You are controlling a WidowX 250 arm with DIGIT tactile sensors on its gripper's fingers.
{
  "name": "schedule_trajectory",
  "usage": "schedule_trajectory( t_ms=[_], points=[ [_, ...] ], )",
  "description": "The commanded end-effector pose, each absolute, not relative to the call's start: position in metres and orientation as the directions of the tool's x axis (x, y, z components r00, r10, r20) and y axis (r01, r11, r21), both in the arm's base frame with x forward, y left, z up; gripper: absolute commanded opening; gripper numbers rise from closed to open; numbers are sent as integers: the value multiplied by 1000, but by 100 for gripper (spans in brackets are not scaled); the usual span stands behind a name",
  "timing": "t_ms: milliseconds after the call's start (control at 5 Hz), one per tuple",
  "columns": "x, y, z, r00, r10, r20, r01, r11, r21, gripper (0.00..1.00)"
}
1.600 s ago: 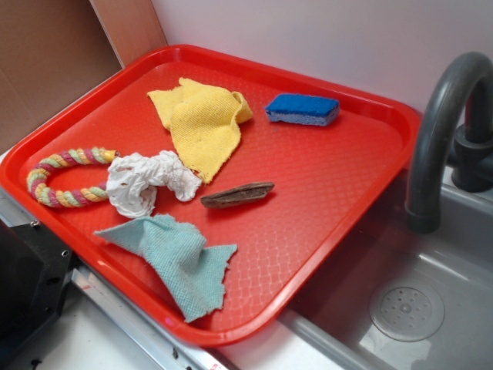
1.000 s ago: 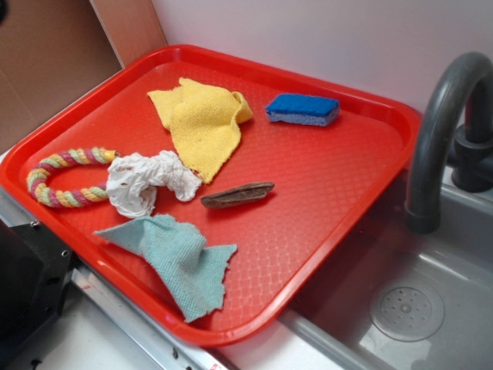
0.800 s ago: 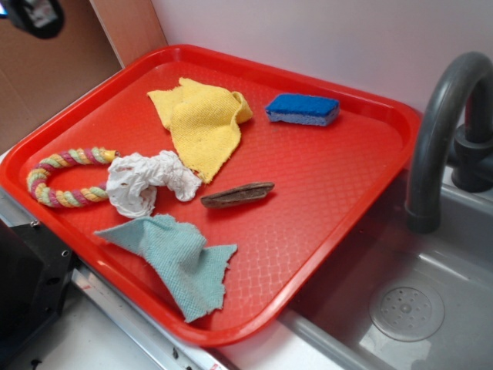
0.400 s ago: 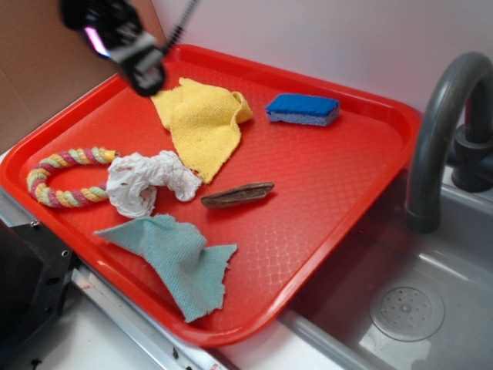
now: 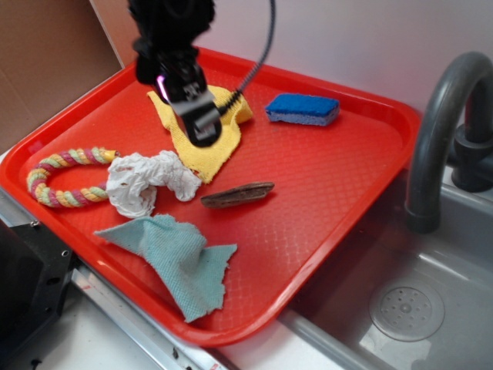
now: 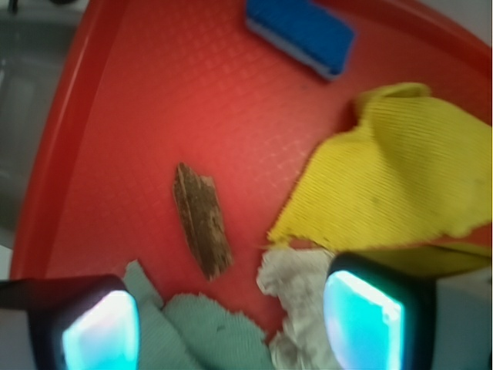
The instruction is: Grab the wood chip.
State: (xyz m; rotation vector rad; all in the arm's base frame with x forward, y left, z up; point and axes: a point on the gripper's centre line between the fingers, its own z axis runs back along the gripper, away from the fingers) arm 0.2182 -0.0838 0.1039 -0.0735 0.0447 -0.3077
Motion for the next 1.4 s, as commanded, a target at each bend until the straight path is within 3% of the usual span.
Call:
schedule_trajectory(
  t_ms=[0, 200, 600, 800, 1000, 1200],
  points=[
    [226, -88, 71, 927, -371, -51, 369, 929, -44, 100],
    [224, -93, 52, 908, -409, -89, 408, 912, -33, 100],
    [215, -107, 35, 857, -504, -104, 498, 863, -85, 100],
    [218, -102, 20, 867, -477, -143, 471, 879, -79, 100],
    [219, -104, 5, 863, -471, -184, 476, 879, -19, 3],
    [216, -110, 1, 838, -508, -199, 518, 856, -3, 0]
  ],
)
